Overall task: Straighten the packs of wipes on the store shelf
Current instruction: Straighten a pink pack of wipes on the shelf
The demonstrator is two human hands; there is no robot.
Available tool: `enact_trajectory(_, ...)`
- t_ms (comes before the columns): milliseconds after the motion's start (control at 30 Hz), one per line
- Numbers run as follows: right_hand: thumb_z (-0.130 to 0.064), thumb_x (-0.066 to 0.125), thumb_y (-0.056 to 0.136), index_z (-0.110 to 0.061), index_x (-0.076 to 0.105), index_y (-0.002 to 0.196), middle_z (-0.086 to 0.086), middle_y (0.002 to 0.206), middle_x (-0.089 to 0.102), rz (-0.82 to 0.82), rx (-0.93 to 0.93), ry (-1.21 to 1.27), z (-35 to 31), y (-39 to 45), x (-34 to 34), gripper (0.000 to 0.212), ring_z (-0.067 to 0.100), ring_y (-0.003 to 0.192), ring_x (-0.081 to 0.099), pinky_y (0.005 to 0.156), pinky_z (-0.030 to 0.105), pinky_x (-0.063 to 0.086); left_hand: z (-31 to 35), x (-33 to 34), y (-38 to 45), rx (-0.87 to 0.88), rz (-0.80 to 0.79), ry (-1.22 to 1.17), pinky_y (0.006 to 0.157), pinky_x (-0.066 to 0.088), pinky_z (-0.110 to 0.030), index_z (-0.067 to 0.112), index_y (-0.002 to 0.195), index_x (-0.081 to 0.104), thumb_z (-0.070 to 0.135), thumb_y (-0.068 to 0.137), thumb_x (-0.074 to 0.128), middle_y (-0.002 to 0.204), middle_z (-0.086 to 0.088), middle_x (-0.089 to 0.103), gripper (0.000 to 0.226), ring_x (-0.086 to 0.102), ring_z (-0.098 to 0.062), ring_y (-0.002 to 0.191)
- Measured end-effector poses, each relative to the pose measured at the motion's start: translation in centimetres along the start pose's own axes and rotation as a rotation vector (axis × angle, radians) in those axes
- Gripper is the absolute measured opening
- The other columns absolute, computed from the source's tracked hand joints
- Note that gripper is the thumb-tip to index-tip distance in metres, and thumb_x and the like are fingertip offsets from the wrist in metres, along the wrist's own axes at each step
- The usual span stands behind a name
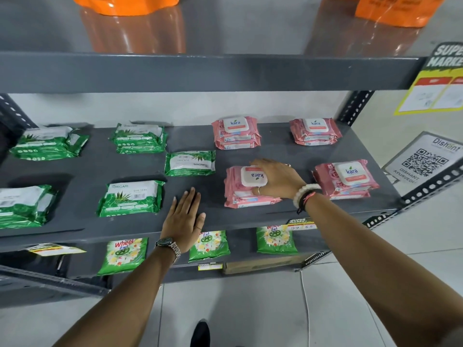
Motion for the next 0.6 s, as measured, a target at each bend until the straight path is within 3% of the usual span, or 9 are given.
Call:
enact_trajectory(133,-0.069,0.058,0.070,-0.015,0.052,0.113,0.005,0.106,0.067,0.180,0.147,-0.109,-0.1,0.5,-0.2,0.069,0.029,0.094,0.065,0.083,0.041,0.052,0.1,0.0,0.0,0.005,-0.006,0.006,0.112,0.016,-0.049,0.003,0.141,0.032,0.041,0.092,0.022,0.150,-0.016,0.028,0.063,0.025,-0.031,0.137)
enact_trajectory(267,-0.078,0.045,0.072,-0.010,0.051,0.107,0.009,0.104,0.066,0.223,0.259,-0.159,-0.4,0.8,-0.2,0.077,0.032,0.090,0.066,0.079,0.042,0.054,0.0,0.0,0.0,0.012,-0.006,0.008,0.111,0.019,-0.051,0.002,0.140,0.034,0.040,0.092,0.024,0.149,-0.017,0.030,0.062,0.027,-0.031,0.136)
enact_trajectory(333,-0.064,0.042,0.085,-0.009,0.047,0.118,0.012,0.118,0.060,0.184,0.221,-0.127,-0.5,1.0,-0.8,0.065,0.034,0.101,0.064,0.086,0.048,0.052,0.0,0.1,0.0,0.017,-0.008,0.014,0.111,0.020,-0.052,0.001,0.139,0.035,0.039,0.093,0.024,0.148,-0.018,0.032,0.061,0.028,-0.032,0.135)
enact_trajectory(400,-0.022,0.048,0.093,-0.013,0.039,0.133,0.012,0.140,0.046,0.112,0.022,-0.129,-1.2,1.4,-1.3,0.043,0.035,0.119,0.055,0.094,0.052,0.050,0.0,0.1,0.0,0.017,-0.002,0.016,0.111,0.020,-0.052,0.001,0.139,0.035,0.039,0.094,0.023,0.147,-0.018,0.032,0.060,0.028,-0.031,0.135)
enact_trajectory(467,0.010,0.050,0.081,-0.023,0.036,0.140,0.007,0.153,0.031,-0.009,-0.208,-0.214,-1.9,1.3,-1.2,0.069,0.033,0.136,0.038,0.097,0.049,0.050,0.0,0.1,0.0,0.017,-0.001,0.022,0.111,0.019,-0.051,0.001,0.139,0.035,0.039,0.094,0.022,0.148,-0.018,0.032,0.061,0.027,-0.030,0.136)
enact_trajectory(600,0.020,0.047,0.080,-0.028,0.032,0.143,-0.001,0.160,0.013,-0.168,-0.396,-0.493,-2.5,0.6,0.4,0.081,0.029,0.148,0.010,0.110,0.050,0.034,-0.1,0.3,0.1,0.018,-0.014,0.034,0.112,0.015,-0.049,0.002,0.141,0.032,0.041,0.094,0.019,0.149,-0.017,0.029,0.062,0.024,-0.029,0.138)
Point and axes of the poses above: each hand's wrist, its own y-axis towards the middle knuckle, its own x-axis out of the palm, z = x × y, the point moved 7 cm from there along y, towards the middle knuckle
